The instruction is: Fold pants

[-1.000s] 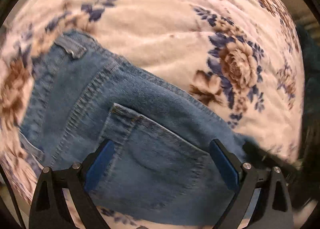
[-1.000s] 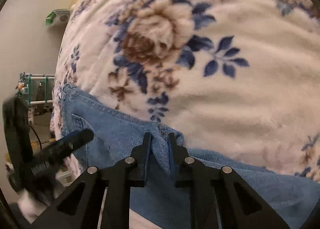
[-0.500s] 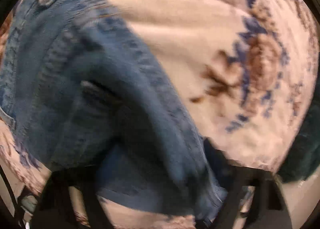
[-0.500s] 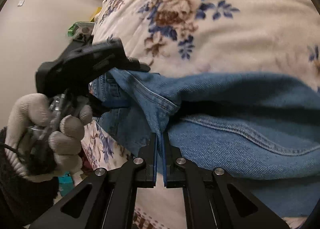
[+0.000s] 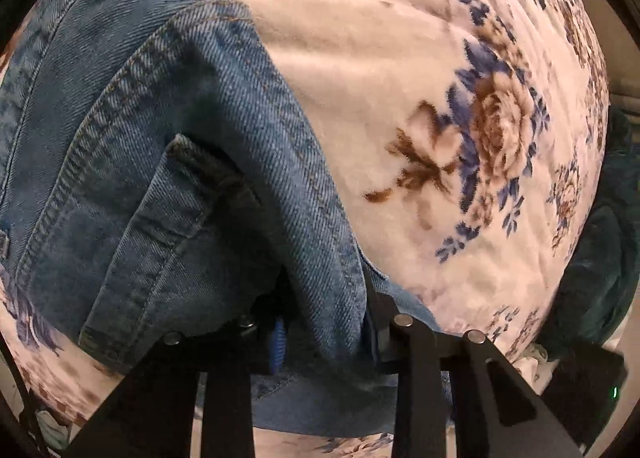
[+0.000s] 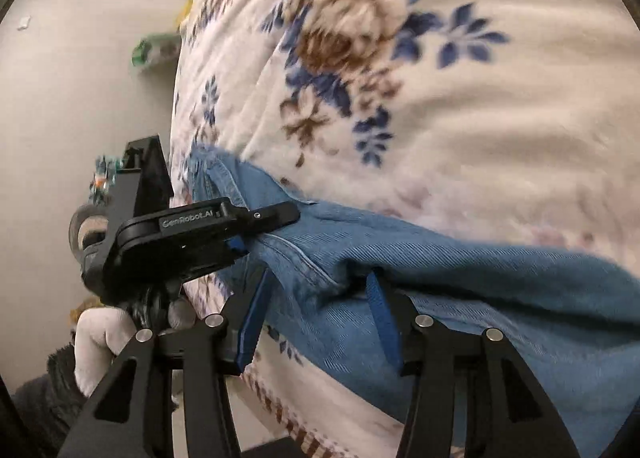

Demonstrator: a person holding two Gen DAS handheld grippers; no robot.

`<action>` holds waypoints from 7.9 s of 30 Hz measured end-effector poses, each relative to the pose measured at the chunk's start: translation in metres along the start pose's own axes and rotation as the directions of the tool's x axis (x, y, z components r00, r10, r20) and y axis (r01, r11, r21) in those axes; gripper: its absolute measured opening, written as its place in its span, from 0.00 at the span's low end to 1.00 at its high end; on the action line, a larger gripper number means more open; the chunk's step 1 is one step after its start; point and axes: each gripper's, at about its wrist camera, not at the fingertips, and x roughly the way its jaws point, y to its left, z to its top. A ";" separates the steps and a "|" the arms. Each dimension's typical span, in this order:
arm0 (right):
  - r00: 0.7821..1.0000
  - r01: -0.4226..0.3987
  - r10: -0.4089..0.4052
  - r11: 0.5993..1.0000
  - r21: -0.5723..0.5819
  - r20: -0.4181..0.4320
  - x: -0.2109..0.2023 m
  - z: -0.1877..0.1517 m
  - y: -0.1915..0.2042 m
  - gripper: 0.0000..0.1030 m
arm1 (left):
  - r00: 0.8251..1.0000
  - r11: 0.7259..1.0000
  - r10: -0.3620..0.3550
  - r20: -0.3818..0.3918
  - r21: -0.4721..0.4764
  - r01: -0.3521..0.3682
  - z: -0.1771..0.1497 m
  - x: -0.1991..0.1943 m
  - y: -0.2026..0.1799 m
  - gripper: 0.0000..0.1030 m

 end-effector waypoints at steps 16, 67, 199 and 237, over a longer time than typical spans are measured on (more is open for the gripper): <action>0.982 -0.188 0.185 0.961 0.202 0.036 0.019 0.049 -0.056 0.24 | 0.965 0.966 0.096 0.246 0.211 -0.150 -0.012 -0.037 0.049 0.66; 0.834 0.543 -0.551 0.823 -0.170 -0.002 -0.097 -0.022 -0.087 0.53 | 0.939 0.852 0.053 0.340 0.475 -0.220 -0.044 -0.003 -0.120 0.66; 0.812 -0.412 -0.030 0.677 0.610 0.582 -0.085 -0.291 -0.217 0.25 | 0.903 0.773 0.288 0.320 0.479 -0.416 -0.222 0.040 -0.064 0.68; 0.322 -0.639 -0.405 0.574 0.512 0.856 -0.271 -0.417 -0.443 0.56 | 0.937 0.617 0.202 0.284 0.706 -0.347 -0.264 0.156 -0.190 1.00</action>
